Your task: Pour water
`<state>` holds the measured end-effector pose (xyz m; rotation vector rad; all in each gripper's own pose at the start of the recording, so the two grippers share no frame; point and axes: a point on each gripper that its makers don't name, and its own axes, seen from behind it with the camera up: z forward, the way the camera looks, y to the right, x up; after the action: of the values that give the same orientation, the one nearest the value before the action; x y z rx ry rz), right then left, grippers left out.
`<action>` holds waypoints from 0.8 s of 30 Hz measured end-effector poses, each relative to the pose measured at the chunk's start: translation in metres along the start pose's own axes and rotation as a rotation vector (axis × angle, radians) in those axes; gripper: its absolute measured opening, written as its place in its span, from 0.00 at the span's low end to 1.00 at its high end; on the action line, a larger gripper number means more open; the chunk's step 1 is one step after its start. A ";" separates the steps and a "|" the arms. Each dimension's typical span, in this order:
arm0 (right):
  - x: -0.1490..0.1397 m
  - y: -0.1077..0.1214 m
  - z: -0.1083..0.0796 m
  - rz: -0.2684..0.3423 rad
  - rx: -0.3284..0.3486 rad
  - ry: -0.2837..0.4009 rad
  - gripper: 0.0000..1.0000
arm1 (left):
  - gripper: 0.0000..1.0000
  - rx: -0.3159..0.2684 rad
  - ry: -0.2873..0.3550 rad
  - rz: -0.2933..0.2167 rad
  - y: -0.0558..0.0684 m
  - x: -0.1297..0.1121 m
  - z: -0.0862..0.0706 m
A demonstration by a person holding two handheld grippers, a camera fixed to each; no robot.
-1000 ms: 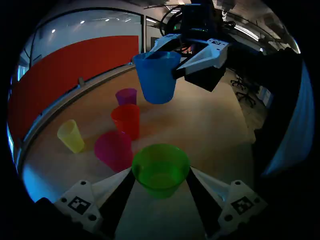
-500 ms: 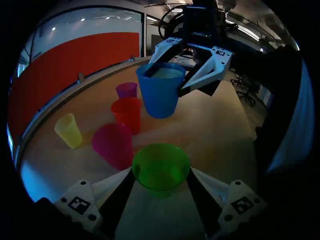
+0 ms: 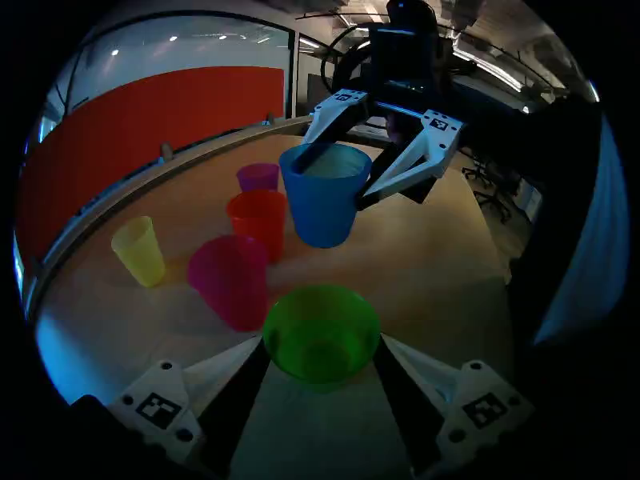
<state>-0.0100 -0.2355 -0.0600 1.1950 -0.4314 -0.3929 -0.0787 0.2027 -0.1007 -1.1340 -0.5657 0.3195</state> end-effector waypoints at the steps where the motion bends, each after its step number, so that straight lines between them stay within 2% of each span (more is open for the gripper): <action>1: -0.001 0.000 0.001 0.000 0.000 -0.002 0.91 | 0.86 -0.001 0.001 -0.001 0.000 -0.001 0.000; 17: -0.021 -0.005 0.017 -0.001 0.006 -0.034 0.91 | 0.86 -0.028 0.010 -0.012 0.003 -0.002 0.000; 19: -0.023 -0.006 0.020 -0.004 0.010 -0.039 0.91 | 0.88 -0.040 0.001 -0.012 0.006 -0.005 0.001; 21: -0.025 -0.008 0.023 -0.007 0.014 -0.041 0.91 | 0.96 -0.045 -0.005 -0.010 0.007 -0.006 0.002; 24: -0.027 -0.010 0.027 -0.007 0.019 -0.042 0.91 | 0.97 -0.040 -0.005 -0.004 0.007 -0.007 0.003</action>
<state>-0.0478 -0.2469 -0.0638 1.2085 -0.4688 -0.4212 -0.0857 0.2043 -0.1079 -1.1702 -0.5812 0.3086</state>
